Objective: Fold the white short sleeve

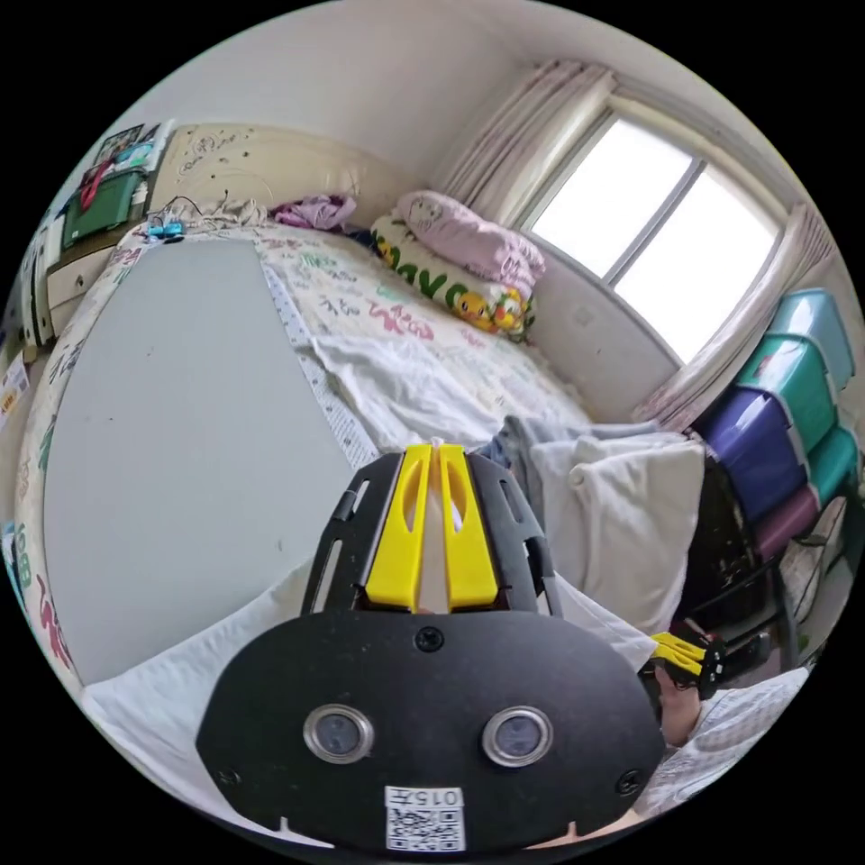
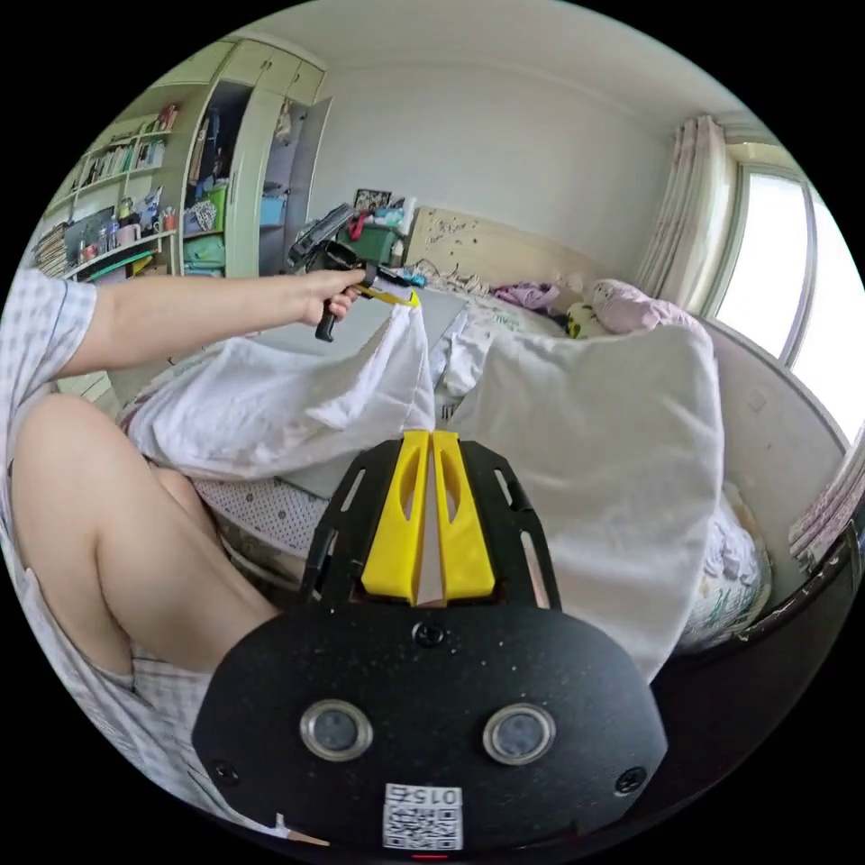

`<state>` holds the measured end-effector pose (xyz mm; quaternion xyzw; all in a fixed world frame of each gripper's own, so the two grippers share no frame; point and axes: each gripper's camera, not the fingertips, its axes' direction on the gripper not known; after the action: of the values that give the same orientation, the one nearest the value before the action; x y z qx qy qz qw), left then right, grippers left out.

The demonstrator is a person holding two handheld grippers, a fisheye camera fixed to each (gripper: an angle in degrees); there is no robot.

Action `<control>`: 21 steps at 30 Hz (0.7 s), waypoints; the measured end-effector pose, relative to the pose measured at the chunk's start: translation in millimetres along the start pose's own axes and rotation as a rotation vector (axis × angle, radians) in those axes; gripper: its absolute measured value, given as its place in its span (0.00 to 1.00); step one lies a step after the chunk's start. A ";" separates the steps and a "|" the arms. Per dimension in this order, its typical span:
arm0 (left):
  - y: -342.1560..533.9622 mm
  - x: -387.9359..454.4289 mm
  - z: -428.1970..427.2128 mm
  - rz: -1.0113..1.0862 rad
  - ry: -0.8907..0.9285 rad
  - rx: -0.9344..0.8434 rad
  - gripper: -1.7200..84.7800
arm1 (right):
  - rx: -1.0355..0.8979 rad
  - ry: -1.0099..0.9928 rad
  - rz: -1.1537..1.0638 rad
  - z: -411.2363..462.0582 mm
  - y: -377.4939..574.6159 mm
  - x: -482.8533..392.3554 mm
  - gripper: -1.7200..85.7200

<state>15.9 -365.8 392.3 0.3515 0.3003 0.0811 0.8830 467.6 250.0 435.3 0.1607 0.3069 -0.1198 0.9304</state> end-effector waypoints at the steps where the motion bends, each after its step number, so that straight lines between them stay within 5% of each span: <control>1: -1.7 -3.5 -10.2 -0.006 0.025 0.021 0.02 | 0.024 -0.010 -0.007 -7.4 -4.2 1.2 0.01; 7: 13.4 -63.1 -126.1 -0.019 0.155 0.181 0.02 | 0.228 -0.645 -0.174 -47.8 -67.9 -28.3 0.01; 12: 85.9 -163.8 -226.0 -0.136 0.113 0.253 0.02 | 0.059 -1.114 -0.440 24.3 -123.3 -140.4 0.01; 15: 138.6 -220.3 -256.6 -0.234 0.025 0.216 0.02 | -0.134 -1.278 -0.516 75.1 -127.1 -211.1 0.01; 21: 218.3 -289.9 -276.4 -0.361 -0.069 0.163 0.02 | -0.378 -1.244 -0.727 118.5 -101.3 -304.5 0.01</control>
<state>-365.4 -148.9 517.4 0.3647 0.3336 -0.1150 0.8617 259.7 150.6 688.2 -0.2112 -0.2274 -0.4341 0.8458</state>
